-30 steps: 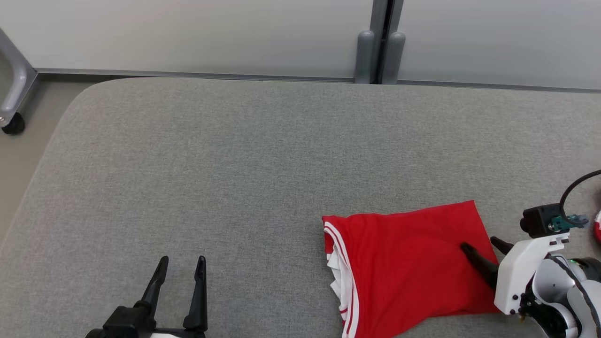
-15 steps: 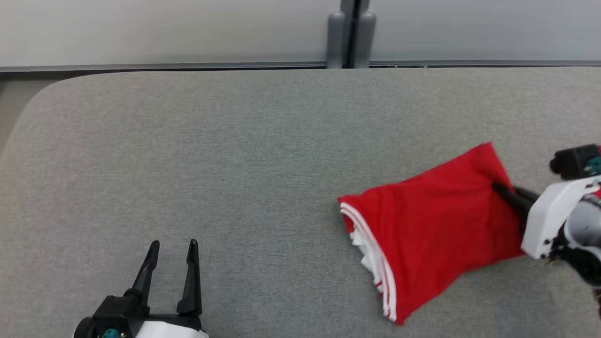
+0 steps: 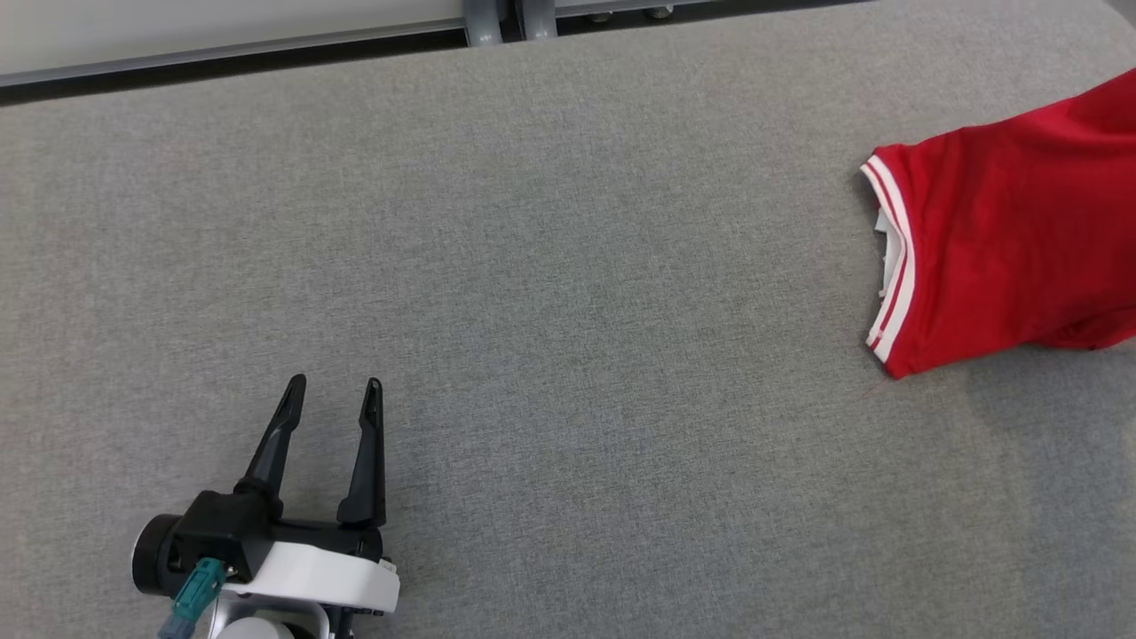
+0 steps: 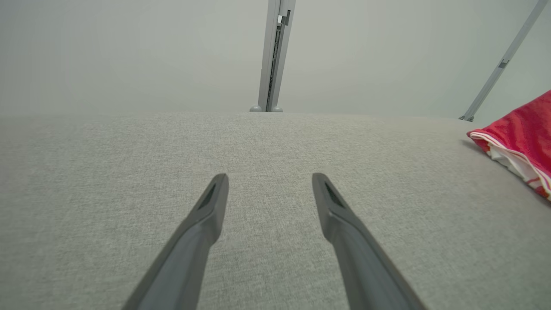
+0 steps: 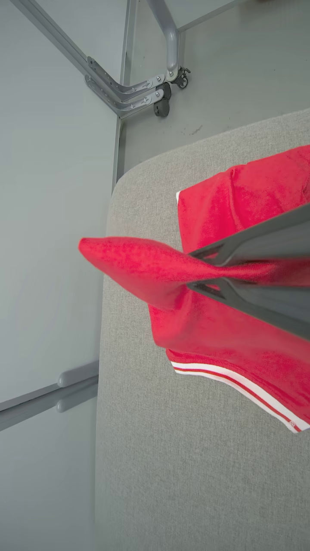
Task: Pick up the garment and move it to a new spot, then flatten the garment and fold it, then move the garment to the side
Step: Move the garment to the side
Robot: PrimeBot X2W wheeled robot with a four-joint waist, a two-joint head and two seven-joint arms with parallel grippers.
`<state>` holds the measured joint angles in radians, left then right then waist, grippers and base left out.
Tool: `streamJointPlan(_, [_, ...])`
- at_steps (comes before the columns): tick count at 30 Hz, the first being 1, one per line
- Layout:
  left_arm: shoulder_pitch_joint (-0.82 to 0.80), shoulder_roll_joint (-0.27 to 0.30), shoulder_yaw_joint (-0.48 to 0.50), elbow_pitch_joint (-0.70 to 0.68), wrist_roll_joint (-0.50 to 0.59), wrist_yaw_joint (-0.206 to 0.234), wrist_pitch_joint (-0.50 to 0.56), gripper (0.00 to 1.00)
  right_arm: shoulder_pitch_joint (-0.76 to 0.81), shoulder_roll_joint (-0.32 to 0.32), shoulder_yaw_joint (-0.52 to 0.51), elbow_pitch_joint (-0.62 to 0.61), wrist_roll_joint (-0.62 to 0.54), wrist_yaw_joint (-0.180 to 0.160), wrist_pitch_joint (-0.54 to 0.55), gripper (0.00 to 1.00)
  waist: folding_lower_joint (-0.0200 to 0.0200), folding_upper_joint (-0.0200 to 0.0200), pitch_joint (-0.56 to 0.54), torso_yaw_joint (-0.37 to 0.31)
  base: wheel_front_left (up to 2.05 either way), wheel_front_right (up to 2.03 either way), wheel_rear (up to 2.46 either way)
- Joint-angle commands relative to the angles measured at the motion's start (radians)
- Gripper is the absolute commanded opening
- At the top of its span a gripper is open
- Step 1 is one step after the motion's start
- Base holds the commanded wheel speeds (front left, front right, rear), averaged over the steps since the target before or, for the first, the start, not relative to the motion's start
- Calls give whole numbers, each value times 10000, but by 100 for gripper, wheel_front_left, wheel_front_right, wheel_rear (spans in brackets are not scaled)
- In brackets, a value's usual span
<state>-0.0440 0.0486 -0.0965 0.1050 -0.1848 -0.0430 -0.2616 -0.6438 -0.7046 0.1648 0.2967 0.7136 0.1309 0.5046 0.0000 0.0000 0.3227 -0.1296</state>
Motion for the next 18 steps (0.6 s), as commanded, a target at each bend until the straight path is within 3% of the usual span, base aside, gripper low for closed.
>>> streamJointPlan(1, [-194,45,74,0,90,-48,-41,100,-229,-42,-192,27,-94,-3,43,0,0,0,272,-202,0,0,0])
streamJointPlan(8, [-189,41,247,87,355,-188,-41,100,-728,-221,-829,799,-1054,-5,103,0,0,0,330,-30,0,0,0])
streamJointPlan(9, [-161,39,265,87,360,-193,-41,100,-784,-212,-958,965,-1285,-5,-50,40,0,0,329,-7,0,0,0])
streamJointPlan(10, [-141,42,286,92,359,-206,-41,100,-846,-180,-1115,1140,-1608,-5,-249,100,0,0,332,16,0,0,0])
streamJointPlan(18, [16,41,271,6,186,-65,-41,100,-610,76,-1816,1392,-3288,-3,-2113,100,0,0,146,144,0,0,0])
